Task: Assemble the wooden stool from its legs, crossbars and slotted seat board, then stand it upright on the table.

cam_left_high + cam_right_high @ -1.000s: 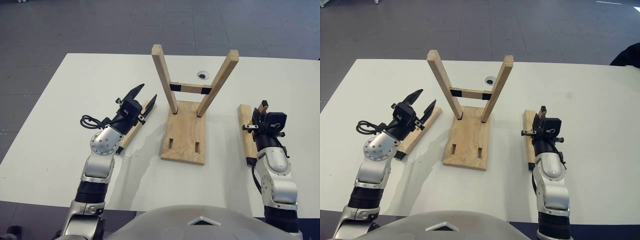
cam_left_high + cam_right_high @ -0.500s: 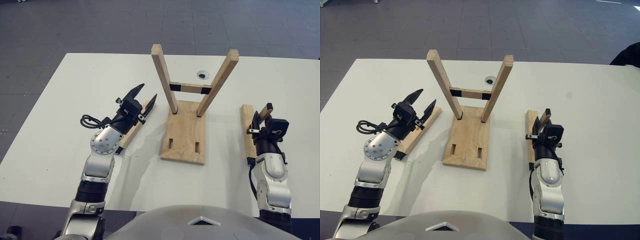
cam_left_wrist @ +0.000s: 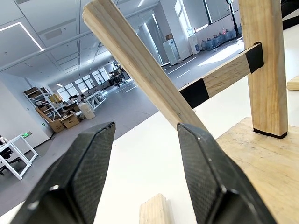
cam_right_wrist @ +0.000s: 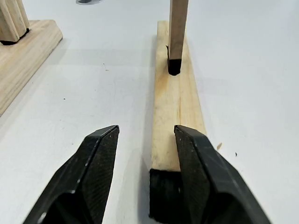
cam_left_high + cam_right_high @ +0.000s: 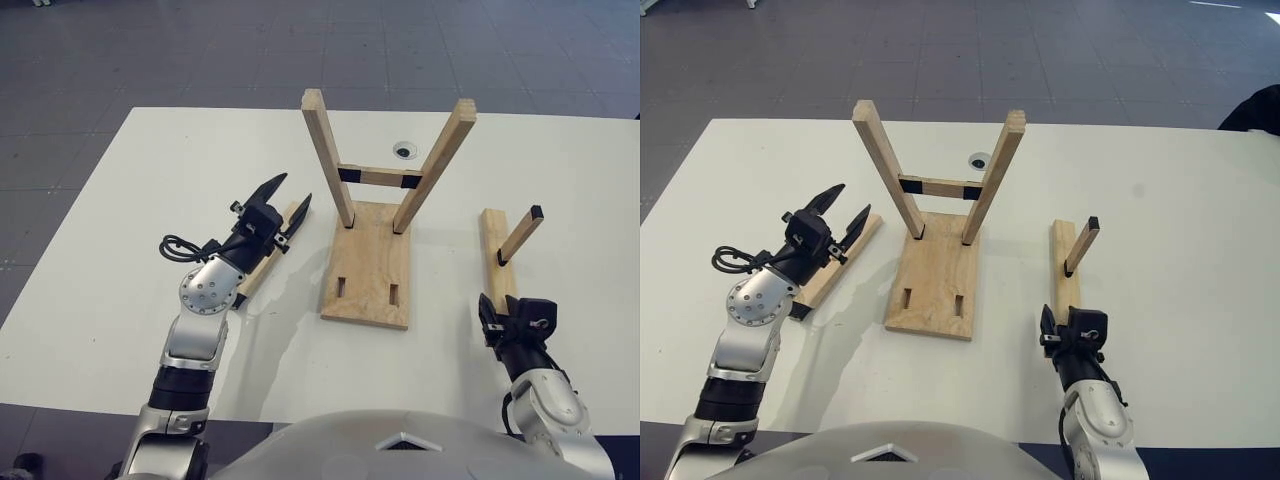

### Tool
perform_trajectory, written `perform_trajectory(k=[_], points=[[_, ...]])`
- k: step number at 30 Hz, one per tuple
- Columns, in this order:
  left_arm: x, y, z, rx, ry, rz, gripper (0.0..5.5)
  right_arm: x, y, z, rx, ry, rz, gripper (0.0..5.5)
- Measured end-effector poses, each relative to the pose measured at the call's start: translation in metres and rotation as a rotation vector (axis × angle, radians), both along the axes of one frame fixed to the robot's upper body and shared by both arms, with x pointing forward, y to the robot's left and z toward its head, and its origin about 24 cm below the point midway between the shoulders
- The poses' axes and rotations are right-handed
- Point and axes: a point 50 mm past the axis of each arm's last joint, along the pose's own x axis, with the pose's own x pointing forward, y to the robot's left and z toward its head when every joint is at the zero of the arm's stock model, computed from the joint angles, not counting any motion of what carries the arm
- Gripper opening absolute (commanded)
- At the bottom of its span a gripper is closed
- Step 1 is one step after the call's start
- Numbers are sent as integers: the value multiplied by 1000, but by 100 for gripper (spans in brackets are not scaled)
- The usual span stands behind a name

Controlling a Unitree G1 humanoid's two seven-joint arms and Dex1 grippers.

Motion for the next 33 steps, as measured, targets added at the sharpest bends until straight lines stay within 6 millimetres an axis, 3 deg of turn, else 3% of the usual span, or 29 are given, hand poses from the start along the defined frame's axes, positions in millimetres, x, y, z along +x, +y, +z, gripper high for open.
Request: perform_trajectory(k=[7,14,19,22,26,29,32,33], points=[[0,1,0,3,1,0,243,1,-5,-5,-34,13,-32,218],[1,0,0,2,1,0,243,44,-24,-15,18,-31,-24,218],[1,0,0,2,2,0,243,52,-26,-11,13,-38,-1,218],[1,0,-1,2,3,1,243,55,-20,4,37,-58,26,218],[1,1,-1,3,7,3,243,80,-13,77,39,-323,61,218],[2,1,-1,4,6,3,243,90,-15,103,18,-389,56,218],[3,1,-1,3,5,5,243,116,-15,142,-13,-534,71,218],[3,1,-1,2,6,6,243,126,-19,143,-13,-533,62,218]])
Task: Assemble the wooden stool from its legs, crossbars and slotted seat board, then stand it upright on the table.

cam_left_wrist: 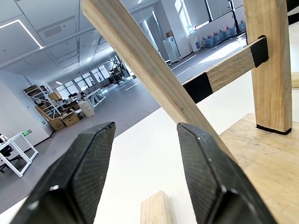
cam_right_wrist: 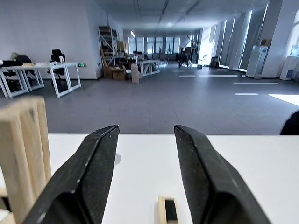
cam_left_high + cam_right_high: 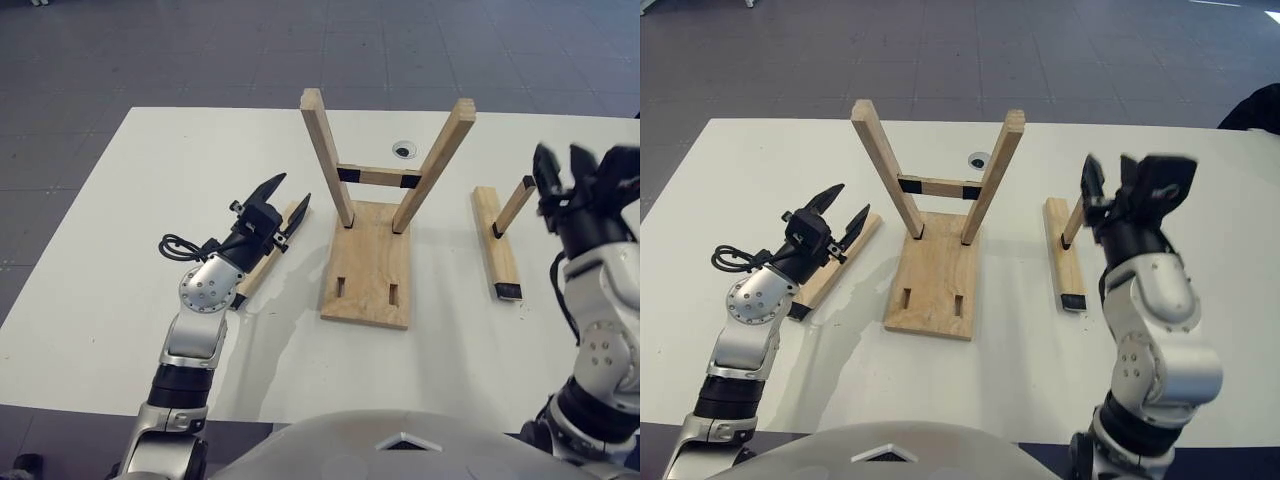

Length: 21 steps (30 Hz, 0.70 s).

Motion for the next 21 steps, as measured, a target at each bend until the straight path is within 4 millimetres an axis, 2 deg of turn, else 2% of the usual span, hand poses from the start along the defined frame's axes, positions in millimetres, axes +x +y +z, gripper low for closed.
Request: perform_trajectory(k=[3,7,9,13,18,21], points=[[3,-1,2,0,-8,-4,243,25,-16,-22,17,83,-57,218],[3,-1,2,0,-10,-4,243,45,-22,-40,36,112,-86,218],[3,-2,2,0,-9,-6,243,54,-20,-39,53,94,-80,218],[3,-2,2,5,-8,-5,243,68,-10,-25,64,23,-58,218],[3,-3,1,1,-8,-5,243,76,-10,-40,48,79,-70,218],[3,-3,1,1,-8,-5,243,77,-11,-41,50,85,-74,218]])
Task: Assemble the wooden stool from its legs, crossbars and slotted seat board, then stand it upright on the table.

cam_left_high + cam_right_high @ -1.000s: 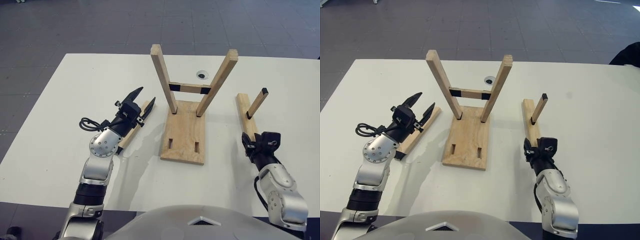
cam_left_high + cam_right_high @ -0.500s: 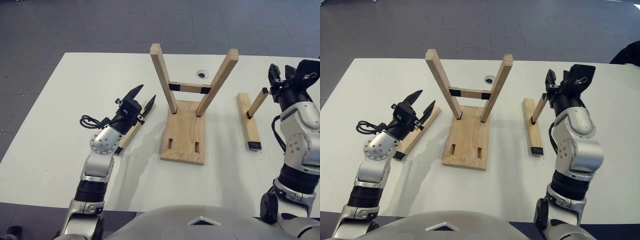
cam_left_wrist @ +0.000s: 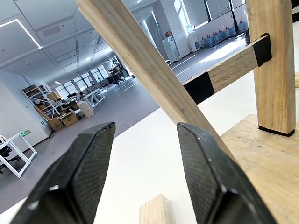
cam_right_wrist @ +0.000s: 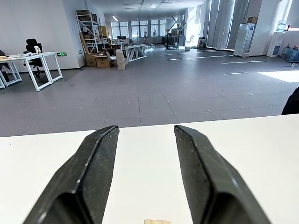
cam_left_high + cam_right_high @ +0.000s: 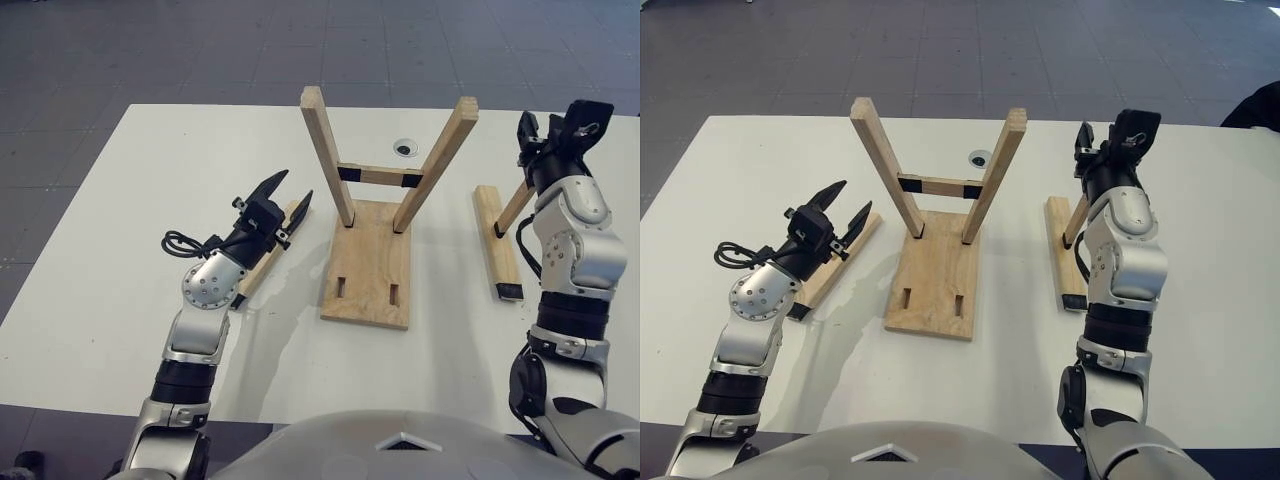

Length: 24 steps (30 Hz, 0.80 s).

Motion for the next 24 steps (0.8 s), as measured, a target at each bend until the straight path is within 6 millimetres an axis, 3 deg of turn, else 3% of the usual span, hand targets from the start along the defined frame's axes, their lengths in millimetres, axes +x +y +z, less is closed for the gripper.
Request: perform_trajectory(k=[2,6,7,8,10,12,13,14,17,21,24], points=[[0,0,0,0,0,0,243,2,1,14,18,-57,6,218],[0,0,0,0,1,0,243,-5,17,132,-14,-515,76,218],[0,0,0,0,1,-1,243,-10,17,147,-36,-573,81,218],[0,0,0,0,1,-1,243,-10,16,149,-44,-581,78,218],[0,0,0,1,1,-1,243,-2,10,130,-49,-504,52,218],[0,0,0,1,1,-1,243,14,3,61,-20,-244,32,218],[0,0,0,0,1,-1,243,15,2,9,16,-58,31,218],[0,1,-1,1,4,1,243,13,6,-16,43,-7,46,218],[0,0,-1,0,4,0,243,15,4,-28,62,-2,38,218],[0,0,-1,-1,4,0,243,12,-20,-27,71,-1,-27,218],[0,-1,-1,-5,4,0,243,8,-19,-15,89,-7,-13,218]])
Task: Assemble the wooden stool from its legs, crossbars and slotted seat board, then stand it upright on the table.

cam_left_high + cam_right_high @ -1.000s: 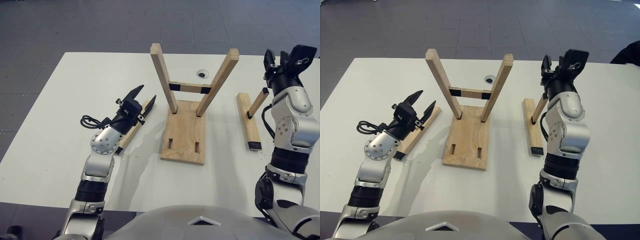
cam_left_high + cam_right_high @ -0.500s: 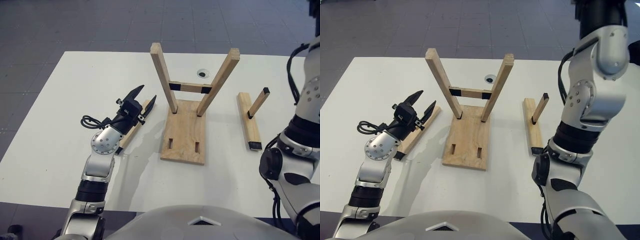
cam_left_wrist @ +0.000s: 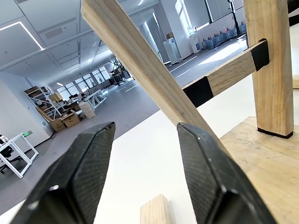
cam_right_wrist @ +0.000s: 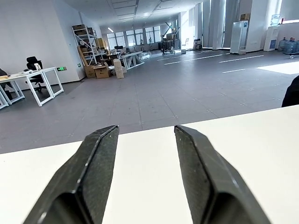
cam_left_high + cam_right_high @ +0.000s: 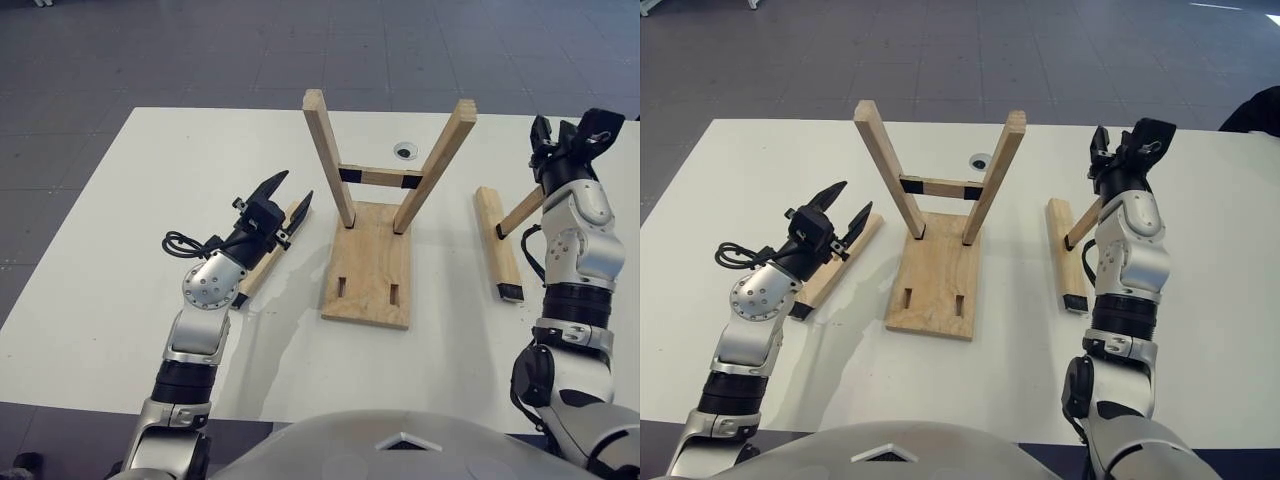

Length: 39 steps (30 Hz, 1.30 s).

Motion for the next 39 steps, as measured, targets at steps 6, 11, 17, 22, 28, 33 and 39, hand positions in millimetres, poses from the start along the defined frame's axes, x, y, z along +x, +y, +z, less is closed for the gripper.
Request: perform_trajectory(k=[6,11,17,22,28,33,39], points=[[1,-1,0,-6,1,2,243,-13,24,69,12,-210,65,218],[9,-1,6,-5,-21,2,243,-40,20,116,-44,-342,53,218],[15,11,10,-5,-27,46,243,-98,34,51,-114,-112,105,218],[14,13,10,-1,-25,51,243,-155,37,-7,-98,145,137,251],[8,15,5,4,6,58,243,-187,28,-52,-107,344,119,355],[6,15,4,4,14,59,243,-180,13,-77,-107,429,79,355],[6,14,3,4,19,56,243,-161,8,-96,-95,463,44,355]])
